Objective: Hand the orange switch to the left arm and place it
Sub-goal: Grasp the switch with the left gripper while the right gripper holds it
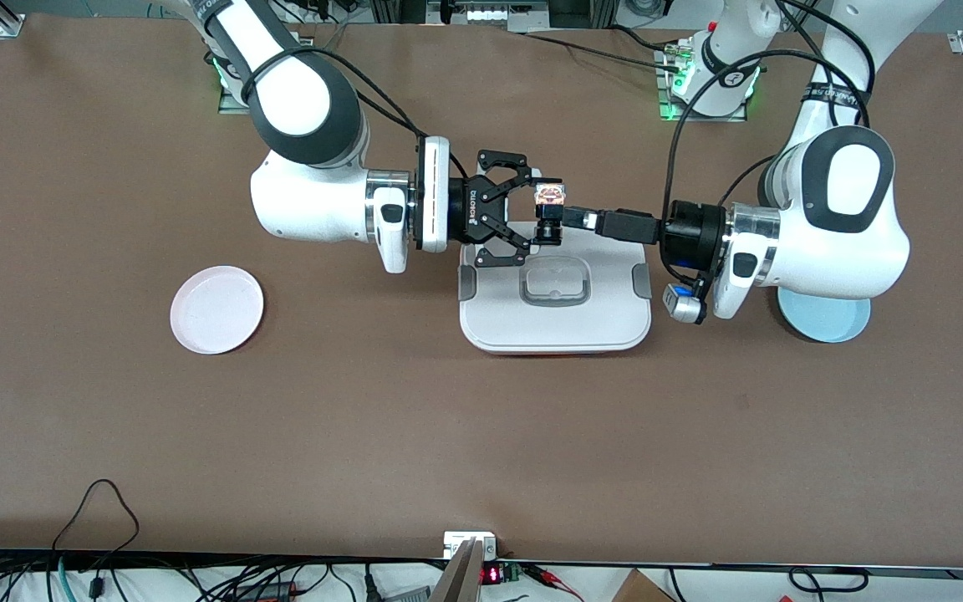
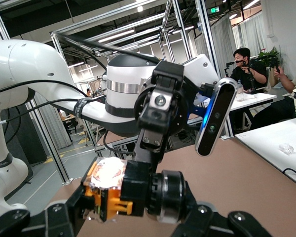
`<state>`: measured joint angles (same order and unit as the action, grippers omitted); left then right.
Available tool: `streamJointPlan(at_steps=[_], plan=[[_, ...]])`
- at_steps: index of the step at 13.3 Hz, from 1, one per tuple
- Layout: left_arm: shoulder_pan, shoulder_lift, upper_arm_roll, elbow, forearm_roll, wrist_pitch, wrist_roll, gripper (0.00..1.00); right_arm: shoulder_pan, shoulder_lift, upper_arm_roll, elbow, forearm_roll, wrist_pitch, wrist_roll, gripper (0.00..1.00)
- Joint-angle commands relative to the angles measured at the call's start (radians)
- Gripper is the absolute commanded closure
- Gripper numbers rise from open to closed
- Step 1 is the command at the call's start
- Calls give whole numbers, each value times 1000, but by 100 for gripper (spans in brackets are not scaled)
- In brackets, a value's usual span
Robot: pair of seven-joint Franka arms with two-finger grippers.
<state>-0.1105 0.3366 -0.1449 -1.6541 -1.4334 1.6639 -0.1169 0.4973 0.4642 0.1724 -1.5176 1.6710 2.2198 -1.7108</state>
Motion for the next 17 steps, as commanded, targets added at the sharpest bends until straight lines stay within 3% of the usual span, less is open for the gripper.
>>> streamJointPlan(at_steps=[1, 3, 6, 8, 9, 16, 17], plan=[[-27, -18, 8, -20, -28, 31, -18, 28, 4, 16, 6, 25, 23, 12, -18, 85], [-28, -18, 8, -20, -28, 33, -18, 43, 0, 16, 6, 25, 19, 9, -16, 85], [-28, -19, 8, -27, -28, 31, -18, 57, 0, 14, 6, 25, 19, 9, -17, 85], [-25, -16, 8, -27, -28, 24, -15, 90, 0, 13, 6, 23, 21, 9, -17, 85], [-21, -16, 10, -27, -25, 20, -15, 100, 1, 14, 6, 22, 21, 9, -16, 85], [31, -27, 18, -29, -12, 4, -41, 100, 3, 10, 6, 5, 19, 3, -18, 84], [41, -34, 22, -30, -9, 4, -46, 100, 3, 7, 6, -4, 19, 3, -18, 74]])
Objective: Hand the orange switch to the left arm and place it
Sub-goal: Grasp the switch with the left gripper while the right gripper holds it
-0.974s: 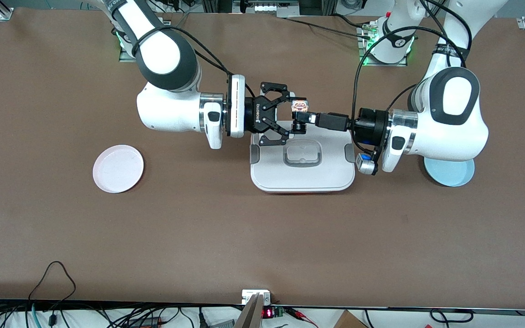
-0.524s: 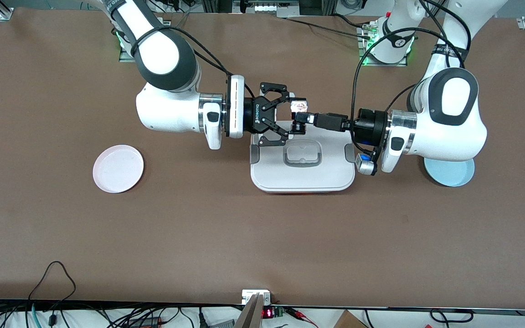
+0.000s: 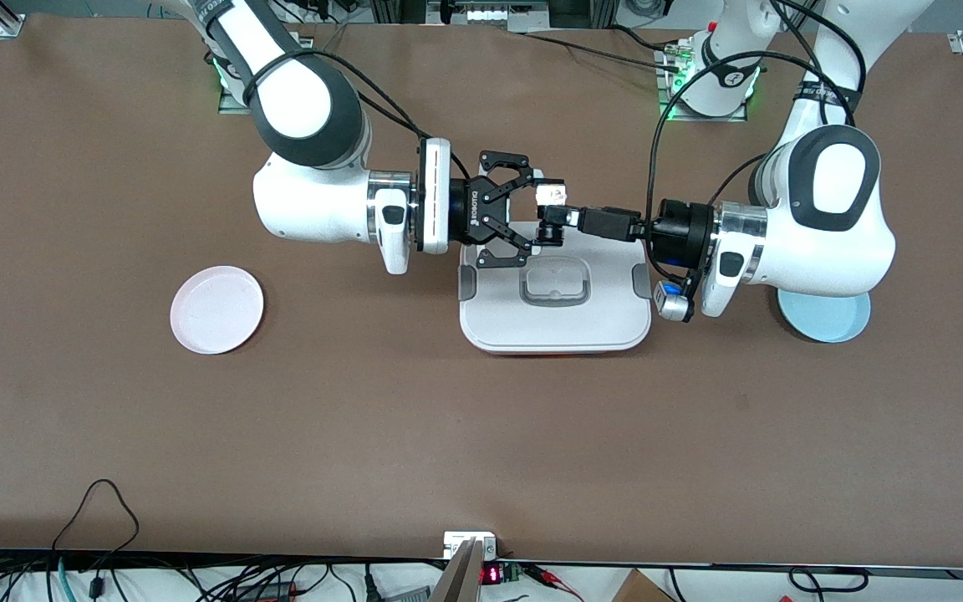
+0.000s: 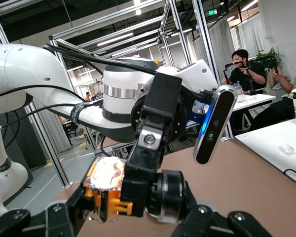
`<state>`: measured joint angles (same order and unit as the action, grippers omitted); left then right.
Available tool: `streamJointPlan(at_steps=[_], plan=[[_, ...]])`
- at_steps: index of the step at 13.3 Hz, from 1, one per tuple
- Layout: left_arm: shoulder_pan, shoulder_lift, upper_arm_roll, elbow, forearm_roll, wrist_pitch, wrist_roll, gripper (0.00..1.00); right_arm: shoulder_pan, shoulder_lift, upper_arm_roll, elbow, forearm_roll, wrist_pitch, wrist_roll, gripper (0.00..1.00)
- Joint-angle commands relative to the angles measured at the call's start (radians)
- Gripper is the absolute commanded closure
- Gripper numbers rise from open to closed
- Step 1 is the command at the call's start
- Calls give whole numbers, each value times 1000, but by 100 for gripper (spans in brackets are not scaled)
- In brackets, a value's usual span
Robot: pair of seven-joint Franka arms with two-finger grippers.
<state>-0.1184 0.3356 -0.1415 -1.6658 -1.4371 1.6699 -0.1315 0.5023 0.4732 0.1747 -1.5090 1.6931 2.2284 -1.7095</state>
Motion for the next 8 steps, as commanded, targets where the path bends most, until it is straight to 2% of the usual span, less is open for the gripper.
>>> streamJointPlan(at_steps=[1, 2, 3, 8], plan=[[60, -39, 19, -15, 30, -2, -42, 100, -4, -4, 3, -19, 0, -4, -19, 38], [68, -46, 17, -3, 105, 1, -56, 100, -5, -4, 3, -20, 5, -6, -24, 0], [71, -59, 19, -5, 141, -2, -57, 100, -5, -4, 3, -20, 7, -7, -24, 0], [120, -64, 20, -5, 149, -30, -57, 100, -7, -7, 3, -22, 7, -7, -10, 0]])
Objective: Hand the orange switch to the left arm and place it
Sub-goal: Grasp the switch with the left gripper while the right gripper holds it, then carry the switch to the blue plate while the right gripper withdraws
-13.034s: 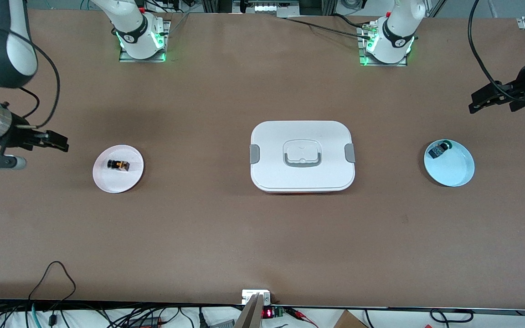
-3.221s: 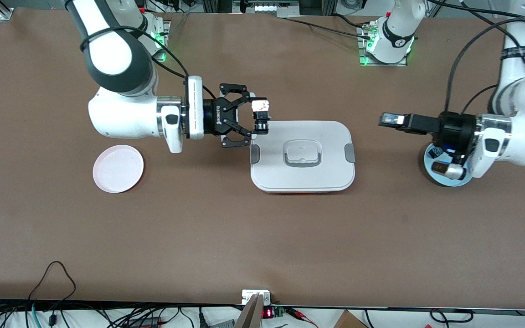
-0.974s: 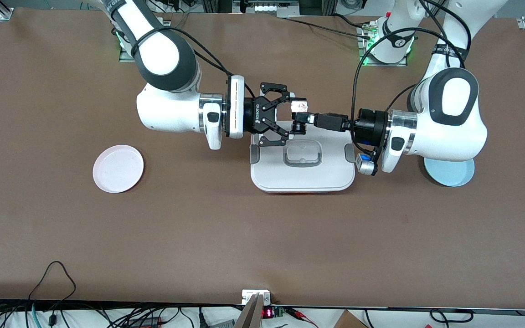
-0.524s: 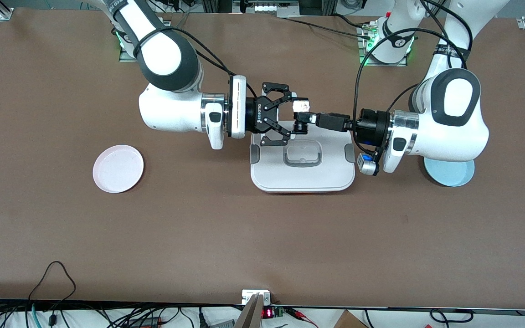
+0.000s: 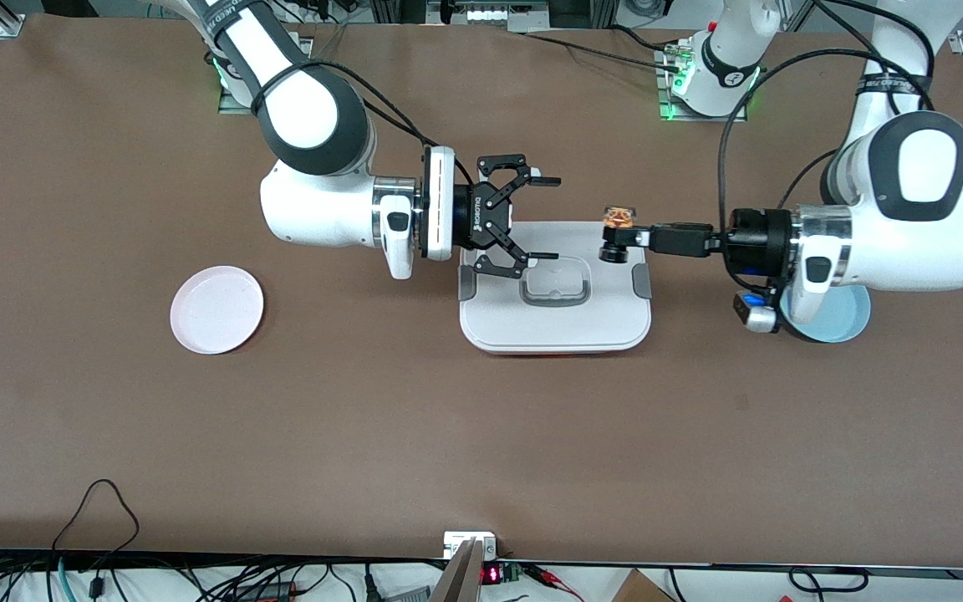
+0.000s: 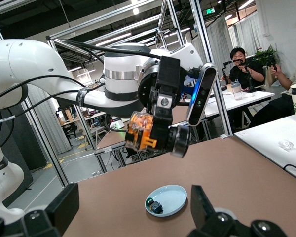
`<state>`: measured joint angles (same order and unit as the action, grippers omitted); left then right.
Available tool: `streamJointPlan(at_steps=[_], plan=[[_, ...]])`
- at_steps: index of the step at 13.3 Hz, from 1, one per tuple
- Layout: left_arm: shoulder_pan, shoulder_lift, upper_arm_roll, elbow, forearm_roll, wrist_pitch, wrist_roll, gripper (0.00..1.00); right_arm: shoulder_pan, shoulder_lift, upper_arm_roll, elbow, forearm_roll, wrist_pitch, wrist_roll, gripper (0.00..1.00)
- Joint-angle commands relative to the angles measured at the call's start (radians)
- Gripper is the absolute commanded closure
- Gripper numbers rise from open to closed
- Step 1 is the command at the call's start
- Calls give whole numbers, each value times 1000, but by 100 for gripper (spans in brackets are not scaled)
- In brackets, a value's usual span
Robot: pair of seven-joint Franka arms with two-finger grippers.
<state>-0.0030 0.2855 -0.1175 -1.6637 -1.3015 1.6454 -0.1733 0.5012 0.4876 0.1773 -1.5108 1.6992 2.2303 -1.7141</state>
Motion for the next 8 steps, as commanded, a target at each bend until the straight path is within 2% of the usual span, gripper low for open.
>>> streamJointPlan(at_steps=[1, 4, 6, 8], plan=[[6, -14, -2, -7, 13, -6, -15, 100, -7, -23, 1, -22, -1, -8, -4, 0], [21, -31, -2, -1, 112, -9, -23, 100, -12, -32, 1, -35, -1, -8, 1, 0], [34, -35, -2, 30, 280, -16, -25, 100, -38, -49, 1, -57, -3, -8, 8, 0], [37, -42, -2, 44, 474, -44, -23, 100, -84, -72, -4, -104, -45, -12, 14, 0]])
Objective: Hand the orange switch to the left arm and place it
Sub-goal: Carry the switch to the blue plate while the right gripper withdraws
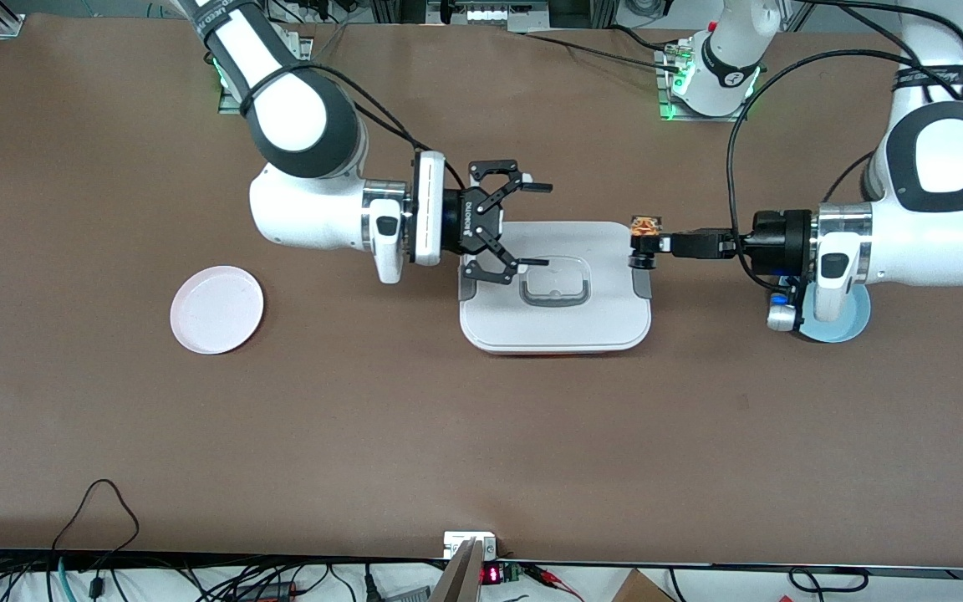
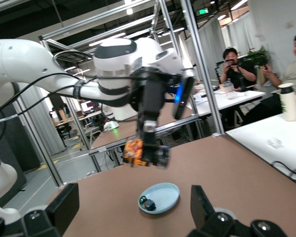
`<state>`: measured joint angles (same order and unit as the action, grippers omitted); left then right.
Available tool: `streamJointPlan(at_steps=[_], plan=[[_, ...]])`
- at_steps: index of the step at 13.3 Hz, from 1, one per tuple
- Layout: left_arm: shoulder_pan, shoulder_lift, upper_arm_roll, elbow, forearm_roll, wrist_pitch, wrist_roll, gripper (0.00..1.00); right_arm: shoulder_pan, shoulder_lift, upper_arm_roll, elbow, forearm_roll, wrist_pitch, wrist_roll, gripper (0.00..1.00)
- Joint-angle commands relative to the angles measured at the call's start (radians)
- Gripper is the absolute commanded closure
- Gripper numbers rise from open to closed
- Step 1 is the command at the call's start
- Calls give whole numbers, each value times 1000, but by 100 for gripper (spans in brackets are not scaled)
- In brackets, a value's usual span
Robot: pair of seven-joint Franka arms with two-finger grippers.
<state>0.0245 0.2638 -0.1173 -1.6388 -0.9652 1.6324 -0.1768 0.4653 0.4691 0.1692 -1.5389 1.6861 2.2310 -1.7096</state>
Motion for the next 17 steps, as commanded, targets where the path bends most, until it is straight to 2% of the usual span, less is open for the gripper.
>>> streamJointPlan(at_steps=[1, 3, 6, 9, 11, 13, 17], plan=[[20, -29, -2, 20, 243, -38, -15, 100, -74, -66, 3, -105, -66, -25, 11, 0], [23, -34, -2, 19, 449, -54, -3, 100, -118, -96, -20, -171, -156, -80, 60, 0], [26, -23, -2, 4, 748, -59, 48, 100, -131, -136, -120, -202, -369, -189, 235, 0], [101, 41, -2, -6, 885, -45, 98, 100, -163, -170, -197, -202, -591, -367, 494, 0], [112, 77, -2, -9, 986, -8, 106, 100, -175, -204, -235, -201, -721, -430, 699, 0], [141, 126, -2, -10, 1087, 35, 117, 100, -180, -211, -252, -199, -794, -482, 952, 0], [185, 228, -2, -15, 1209, 161, 187, 100, -177, -243, -252, -192, -1003, -484, 1477, 0]])
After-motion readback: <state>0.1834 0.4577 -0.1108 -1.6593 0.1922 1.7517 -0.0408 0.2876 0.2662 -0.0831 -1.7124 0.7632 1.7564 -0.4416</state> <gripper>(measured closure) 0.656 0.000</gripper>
